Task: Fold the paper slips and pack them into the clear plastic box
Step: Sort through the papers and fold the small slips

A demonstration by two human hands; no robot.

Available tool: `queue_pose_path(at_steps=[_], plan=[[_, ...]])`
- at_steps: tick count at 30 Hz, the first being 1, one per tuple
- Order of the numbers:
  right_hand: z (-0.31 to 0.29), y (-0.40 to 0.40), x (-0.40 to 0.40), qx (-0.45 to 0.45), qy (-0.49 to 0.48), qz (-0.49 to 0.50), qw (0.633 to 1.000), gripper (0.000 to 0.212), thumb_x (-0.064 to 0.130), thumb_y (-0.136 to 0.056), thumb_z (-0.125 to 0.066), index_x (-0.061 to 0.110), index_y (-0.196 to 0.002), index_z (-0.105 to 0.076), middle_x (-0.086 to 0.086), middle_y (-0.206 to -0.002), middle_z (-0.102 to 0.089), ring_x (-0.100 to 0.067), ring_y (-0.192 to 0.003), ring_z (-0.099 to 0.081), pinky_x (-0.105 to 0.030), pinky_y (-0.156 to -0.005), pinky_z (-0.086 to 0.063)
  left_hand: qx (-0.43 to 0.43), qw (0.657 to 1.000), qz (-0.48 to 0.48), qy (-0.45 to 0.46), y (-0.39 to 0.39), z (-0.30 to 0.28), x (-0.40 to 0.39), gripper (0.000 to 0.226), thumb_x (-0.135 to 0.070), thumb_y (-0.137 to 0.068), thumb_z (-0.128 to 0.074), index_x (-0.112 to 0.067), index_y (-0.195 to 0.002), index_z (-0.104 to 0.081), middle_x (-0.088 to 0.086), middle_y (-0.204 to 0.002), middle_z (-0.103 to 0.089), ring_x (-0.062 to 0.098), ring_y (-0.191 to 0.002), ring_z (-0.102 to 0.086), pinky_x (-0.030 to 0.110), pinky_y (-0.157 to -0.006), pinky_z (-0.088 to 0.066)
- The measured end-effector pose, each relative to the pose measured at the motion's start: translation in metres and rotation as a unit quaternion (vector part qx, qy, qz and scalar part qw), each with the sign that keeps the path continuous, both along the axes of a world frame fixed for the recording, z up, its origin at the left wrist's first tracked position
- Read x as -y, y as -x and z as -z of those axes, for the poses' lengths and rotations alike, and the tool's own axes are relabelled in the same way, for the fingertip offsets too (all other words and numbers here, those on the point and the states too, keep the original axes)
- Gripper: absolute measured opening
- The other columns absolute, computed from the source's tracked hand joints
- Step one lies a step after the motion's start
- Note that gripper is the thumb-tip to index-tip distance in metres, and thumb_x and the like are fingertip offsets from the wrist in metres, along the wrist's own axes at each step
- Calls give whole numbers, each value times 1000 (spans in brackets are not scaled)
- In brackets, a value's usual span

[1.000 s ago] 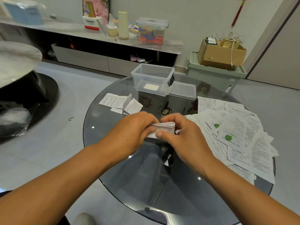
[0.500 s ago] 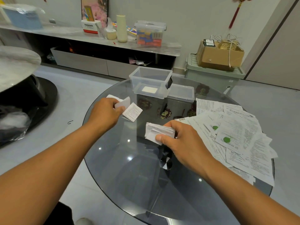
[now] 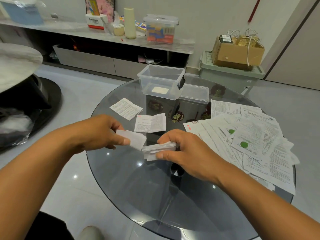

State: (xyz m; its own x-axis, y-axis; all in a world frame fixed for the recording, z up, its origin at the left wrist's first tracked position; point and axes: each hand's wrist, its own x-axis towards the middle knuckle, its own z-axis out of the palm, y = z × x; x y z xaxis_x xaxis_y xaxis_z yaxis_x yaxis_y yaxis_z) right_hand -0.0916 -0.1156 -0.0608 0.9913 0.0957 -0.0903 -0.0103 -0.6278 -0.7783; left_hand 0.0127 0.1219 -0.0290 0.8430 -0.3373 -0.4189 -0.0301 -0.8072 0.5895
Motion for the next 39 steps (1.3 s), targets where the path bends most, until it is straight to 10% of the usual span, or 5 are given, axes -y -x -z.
queue_pose_path(at_steps=[13, 21, 28, 32, 39], plan=[[4, -1, -11, -22, -26, 7, 999, 9, 35, -94, -73, 32, -101, -69, 7, -89, -74, -21, -76, -71, -40, -63, -59, 73, 997, 29, 15, -2, 20, 19, 36, -24, -82, -83, -29, -109, -59, -5, -85, -68, 12, -73, -62, 26, -65, -45], [6, -5, -10, 22, 44, -6, 999, 15, 34, -93, -74, 24, -105, -71, 20, -137, -51, -1, -113, -55, -26, -98, -48, 85, 991, 99, 8, 10, 18, 28, 10, -24, -85, -81, -25, -83, -71, -8, -82, -69, 10, -74, -62, 21, -64, -45], [9, -2, -11, 59, 58, 14, 996, 30, 37, -95, -70, 47, -115, -51, 8, -113, -64, -11, -98, -63, -40, -88, -55, 20, 983, 101, 155, 11, -4, 24, 14, -24, -99, -63, -22, -95, -76, -3, -85, -75, 6, -70, -65, 21, -68, -57], [5, -1, -11, 54, 110, -7, 992, 52, 38, -99, -66, 50, -143, -41, 10, -129, -58, -12, -115, -55, -35, -100, -48, 190, 977, -13, 92, -12, 15, 29, 17, -36, -98, -62, -29, -112, -67, -7, -102, -68, 16, -87, -64, 27, -73, -48], [1, 1, -15, 72, 167, -20, 983, 15, 41, -98, -64, 30, -104, -57, 14, -147, -39, -8, -127, -41, -29, -104, -40, 199, 980, -9, -22, -29, 43, 46, 65, -47, -81, -80, -23, -137, -56, 3, -128, -58, 23, -106, -61, 37, -88, -50]])
